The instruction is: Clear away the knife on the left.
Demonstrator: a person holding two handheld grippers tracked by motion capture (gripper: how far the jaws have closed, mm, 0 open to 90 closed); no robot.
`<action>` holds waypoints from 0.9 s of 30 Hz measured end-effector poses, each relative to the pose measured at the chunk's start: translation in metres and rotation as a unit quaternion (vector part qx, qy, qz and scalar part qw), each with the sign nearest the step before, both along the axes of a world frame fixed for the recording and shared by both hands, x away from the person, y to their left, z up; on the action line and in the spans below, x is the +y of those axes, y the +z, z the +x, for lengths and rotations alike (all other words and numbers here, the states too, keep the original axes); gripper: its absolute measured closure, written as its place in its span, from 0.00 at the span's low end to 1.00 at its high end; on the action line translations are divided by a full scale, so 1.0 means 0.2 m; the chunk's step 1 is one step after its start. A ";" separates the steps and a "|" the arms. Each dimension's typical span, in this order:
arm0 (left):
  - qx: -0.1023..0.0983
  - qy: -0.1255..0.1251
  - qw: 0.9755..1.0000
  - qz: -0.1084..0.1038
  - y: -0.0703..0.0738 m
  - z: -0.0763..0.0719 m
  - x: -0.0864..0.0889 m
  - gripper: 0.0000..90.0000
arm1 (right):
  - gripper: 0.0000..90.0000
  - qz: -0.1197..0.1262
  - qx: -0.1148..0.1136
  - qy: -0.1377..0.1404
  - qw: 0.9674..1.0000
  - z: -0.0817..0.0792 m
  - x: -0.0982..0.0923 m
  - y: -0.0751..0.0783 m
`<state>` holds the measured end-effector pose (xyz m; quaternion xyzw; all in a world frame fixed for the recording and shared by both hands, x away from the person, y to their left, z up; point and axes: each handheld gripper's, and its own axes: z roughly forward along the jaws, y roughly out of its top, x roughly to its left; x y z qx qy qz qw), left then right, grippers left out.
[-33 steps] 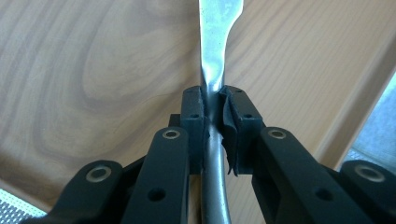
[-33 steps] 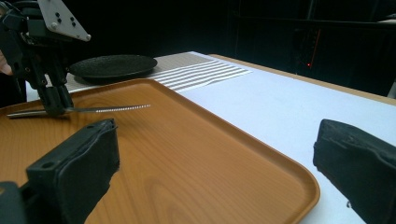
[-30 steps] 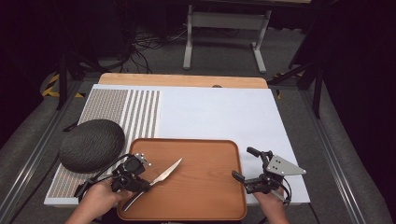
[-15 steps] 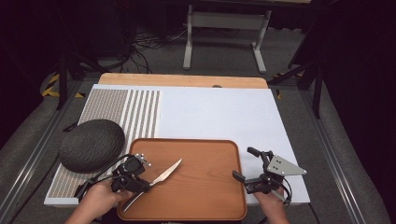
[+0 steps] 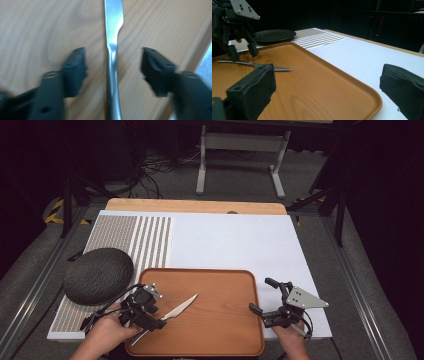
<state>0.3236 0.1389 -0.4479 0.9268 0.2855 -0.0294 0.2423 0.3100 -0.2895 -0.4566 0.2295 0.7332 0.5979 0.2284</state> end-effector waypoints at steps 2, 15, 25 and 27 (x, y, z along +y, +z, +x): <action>-0.014 -0.012 1.000 -0.001 0.00 -0.01 -0.01 0.27 | 0.01 0.000 0.000 0.000 1.000 0.00 0.00 0.00; -0.105 -0.066 0.992 0.008 0.02 -0.07 -0.09 0.98 | 0.01 -0.001 0.000 0.000 1.000 0.00 0.00 0.00; -0.108 -0.105 0.988 0.038 -0.02 -0.09 -0.15 1.00 | 0.01 -0.003 0.002 -0.001 1.000 0.00 0.00 0.00; -0.106 -0.109 0.987 0.042 -0.03 -0.09 -0.16 1.00 | 0.01 -0.001 0.003 -0.002 1.000 0.00 0.00 0.00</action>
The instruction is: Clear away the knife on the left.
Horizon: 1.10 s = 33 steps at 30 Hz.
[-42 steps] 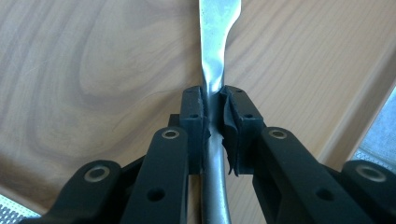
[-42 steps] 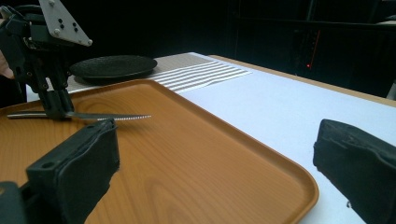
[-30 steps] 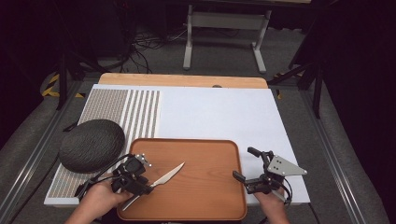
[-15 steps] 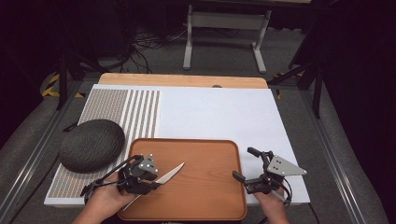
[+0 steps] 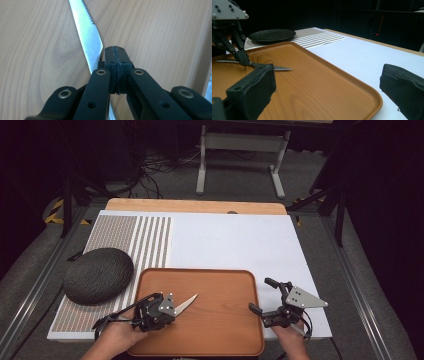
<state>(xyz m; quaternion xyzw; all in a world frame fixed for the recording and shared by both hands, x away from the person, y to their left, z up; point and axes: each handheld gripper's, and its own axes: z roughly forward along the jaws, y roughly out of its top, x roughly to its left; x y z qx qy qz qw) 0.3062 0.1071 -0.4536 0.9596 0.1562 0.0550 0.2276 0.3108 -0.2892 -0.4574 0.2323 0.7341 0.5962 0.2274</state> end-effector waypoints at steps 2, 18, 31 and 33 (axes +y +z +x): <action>0.002 0.001 1.000 0.004 0.00 0.00 0.00 1.00 | 0.01 -0.001 0.000 0.000 1.000 0.00 0.00 0.00; 0.004 0.030 0.999 0.020 -0.01 0.04 0.03 1.00 | 0.01 -0.001 -0.002 -0.002 1.000 0.00 0.00 0.00; 0.009 0.060 0.998 0.022 -0.01 0.08 0.09 1.00 | 0.01 0.002 -0.001 0.000 1.000 0.00 0.00 0.00; 0.009 0.062 0.998 0.022 -0.01 0.08 0.09 1.00 | 0.01 -0.001 0.000 0.000 1.000 0.00 0.00 0.00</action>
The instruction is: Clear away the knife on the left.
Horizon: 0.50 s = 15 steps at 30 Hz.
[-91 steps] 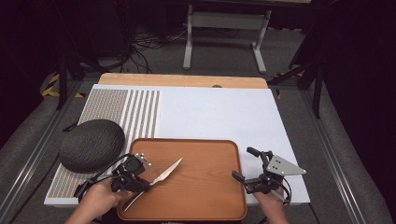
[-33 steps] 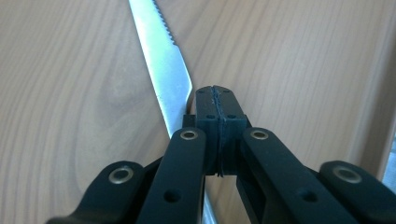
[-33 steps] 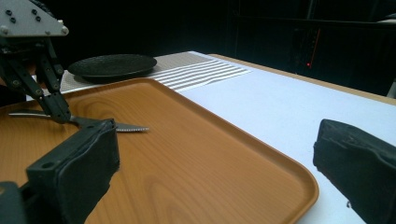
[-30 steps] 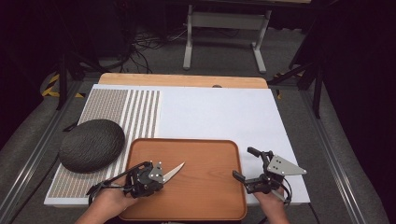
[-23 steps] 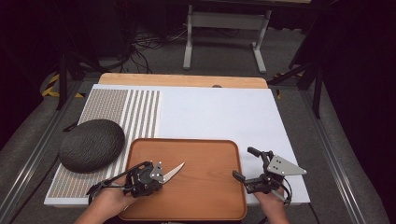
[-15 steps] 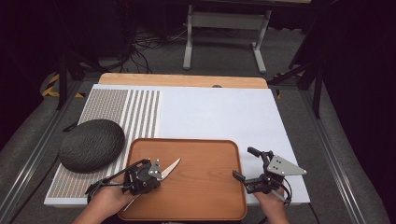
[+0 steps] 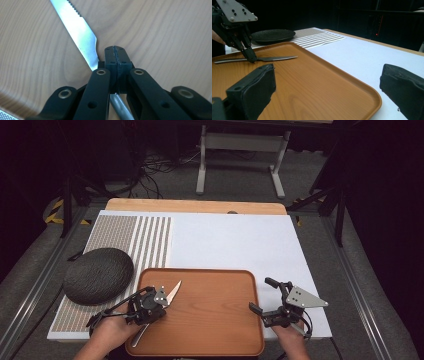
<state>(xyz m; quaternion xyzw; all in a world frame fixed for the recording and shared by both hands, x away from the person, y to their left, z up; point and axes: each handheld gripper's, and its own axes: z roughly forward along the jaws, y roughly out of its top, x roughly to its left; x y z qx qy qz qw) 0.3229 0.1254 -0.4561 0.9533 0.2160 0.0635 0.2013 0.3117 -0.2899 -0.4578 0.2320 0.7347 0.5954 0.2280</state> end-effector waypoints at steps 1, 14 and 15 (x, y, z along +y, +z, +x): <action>-0.001 0.001 1.000 0.002 0.00 0.00 0.00 1.00 | 0.01 -0.002 0.000 0.000 1.000 0.00 0.00 0.00; 0.003 0.025 1.000 0.000 0.00 0.02 0.06 1.00 | 0.01 0.000 -0.001 -0.003 1.000 0.00 -0.01 0.00; 0.004 0.027 1.000 0.000 0.00 0.02 0.06 1.00 | 0.01 0.001 -0.001 -0.003 1.000 0.00 -0.01 0.00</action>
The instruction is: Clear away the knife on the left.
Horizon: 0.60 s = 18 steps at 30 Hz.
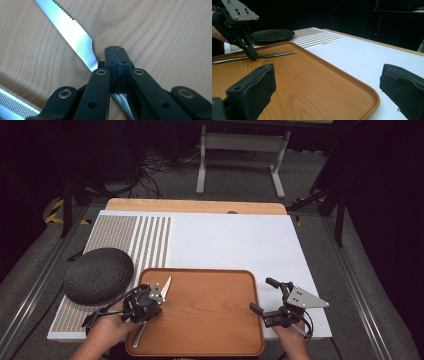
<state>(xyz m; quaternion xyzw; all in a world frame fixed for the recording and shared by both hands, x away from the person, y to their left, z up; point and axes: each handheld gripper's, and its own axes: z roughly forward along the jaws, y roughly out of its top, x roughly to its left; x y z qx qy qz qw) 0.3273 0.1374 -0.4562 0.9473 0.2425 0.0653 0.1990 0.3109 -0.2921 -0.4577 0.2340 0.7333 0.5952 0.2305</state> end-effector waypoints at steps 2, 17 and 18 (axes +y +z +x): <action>0.000 0.003 1.000 0.000 0.00 0.00 0.01 1.00 | 0.01 0.000 0.000 0.000 1.000 0.00 0.00 0.00; 0.010 0.032 0.999 -0.006 0.00 0.01 0.06 1.00 | 0.01 -0.001 0.002 -0.001 1.000 0.00 0.00 0.00; 0.011 0.033 0.999 -0.006 0.00 0.02 0.06 1.00 | 0.01 -0.001 0.001 0.000 1.000 0.00 0.00 0.00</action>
